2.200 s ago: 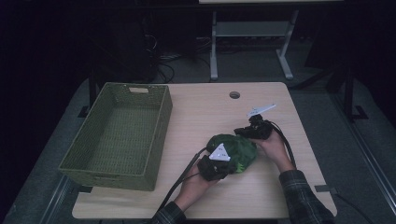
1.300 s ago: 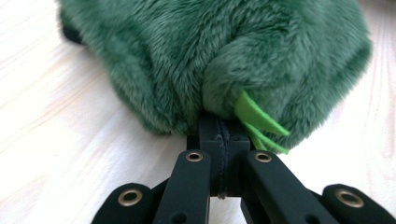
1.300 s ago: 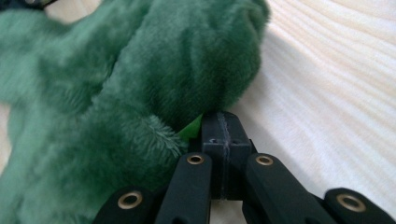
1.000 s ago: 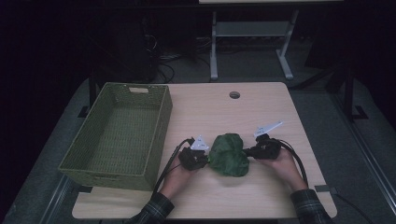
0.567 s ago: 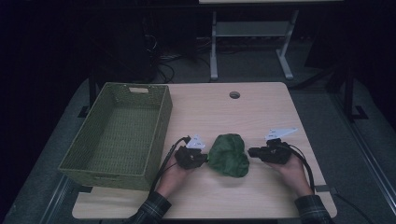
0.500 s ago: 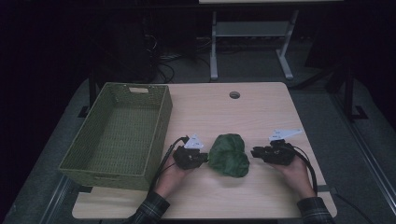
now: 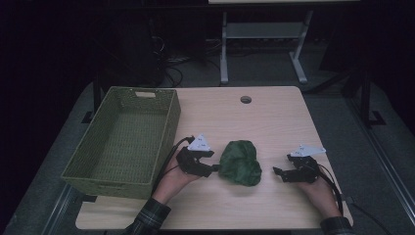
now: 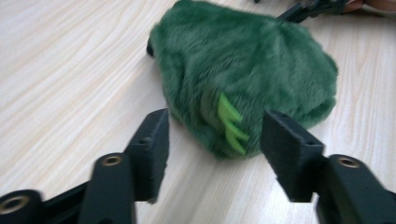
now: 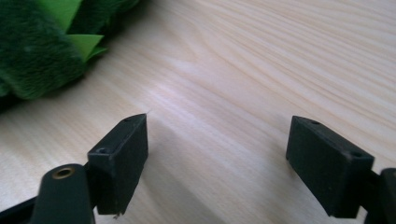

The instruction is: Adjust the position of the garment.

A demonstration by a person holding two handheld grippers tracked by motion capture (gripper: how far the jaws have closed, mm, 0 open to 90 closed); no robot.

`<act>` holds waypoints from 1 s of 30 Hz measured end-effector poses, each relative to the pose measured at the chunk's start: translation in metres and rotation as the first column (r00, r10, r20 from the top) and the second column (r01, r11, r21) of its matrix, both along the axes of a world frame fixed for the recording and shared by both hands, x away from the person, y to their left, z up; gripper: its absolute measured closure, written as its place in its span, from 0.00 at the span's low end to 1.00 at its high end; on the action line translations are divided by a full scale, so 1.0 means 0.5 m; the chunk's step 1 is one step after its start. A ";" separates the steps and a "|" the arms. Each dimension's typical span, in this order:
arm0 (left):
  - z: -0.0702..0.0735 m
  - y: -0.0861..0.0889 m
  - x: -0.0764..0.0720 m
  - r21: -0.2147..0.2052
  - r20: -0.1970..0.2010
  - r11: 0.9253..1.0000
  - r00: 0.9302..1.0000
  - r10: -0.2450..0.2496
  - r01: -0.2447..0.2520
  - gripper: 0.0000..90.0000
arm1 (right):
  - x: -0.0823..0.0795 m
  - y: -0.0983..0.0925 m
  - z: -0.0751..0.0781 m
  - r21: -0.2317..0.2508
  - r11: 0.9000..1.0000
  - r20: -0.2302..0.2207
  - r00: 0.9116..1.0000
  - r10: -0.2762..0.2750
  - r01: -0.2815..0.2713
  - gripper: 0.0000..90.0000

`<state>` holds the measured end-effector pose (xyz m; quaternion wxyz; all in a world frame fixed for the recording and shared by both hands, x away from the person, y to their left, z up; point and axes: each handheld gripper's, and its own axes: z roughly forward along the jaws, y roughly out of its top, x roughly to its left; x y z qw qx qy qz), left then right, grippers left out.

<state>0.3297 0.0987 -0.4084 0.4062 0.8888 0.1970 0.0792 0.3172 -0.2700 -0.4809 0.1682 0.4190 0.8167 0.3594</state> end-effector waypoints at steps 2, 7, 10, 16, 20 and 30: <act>0.005 -0.013 0.001 0.006 0.004 1.000 1.000 -0.019 0.019 0.35 | 0.001 -0.003 -0.002 0.008 1.000 0.002 1.000 0.000 0.000 0.21; 0.019 -0.050 0.014 0.083 -0.003 0.992 0.996 -0.094 0.094 0.19 | 0.004 -0.003 -0.003 0.003 1.000 -0.005 1.000 -0.009 0.009 0.16; 0.028 -0.068 0.021 0.131 -0.002 0.983 0.992 -0.129 0.128 0.15 | 0.004 -0.003 -0.003 0.004 1.000 -0.008 1.000 -0.013 0.013 0.16; 0.024 -0.102 0.034 0.193 -0.014 0.962 0.981 -0.196 0.194 0.15 | 0.004 -0.003 -0.003 0.006 1.000 -0.014 1.000 -0.017 0.017 0.16; 0.001 -0.117 0.043 0.229 -0.032 0.948 0.975 -0.218 0.220 0.15 | 0.004 -0.003 -0.003 0.005 1.000 -0.012 1.000 -0.018 0.018 0.16; -0.050 -0.132 0.058 0.278 -0.072 0.928 0.969 -0.236 0.247 0.14 | 0.004 -0.003 -0.003 0.004 1.000 -0.011 1.000 -0.018 0.018 0.16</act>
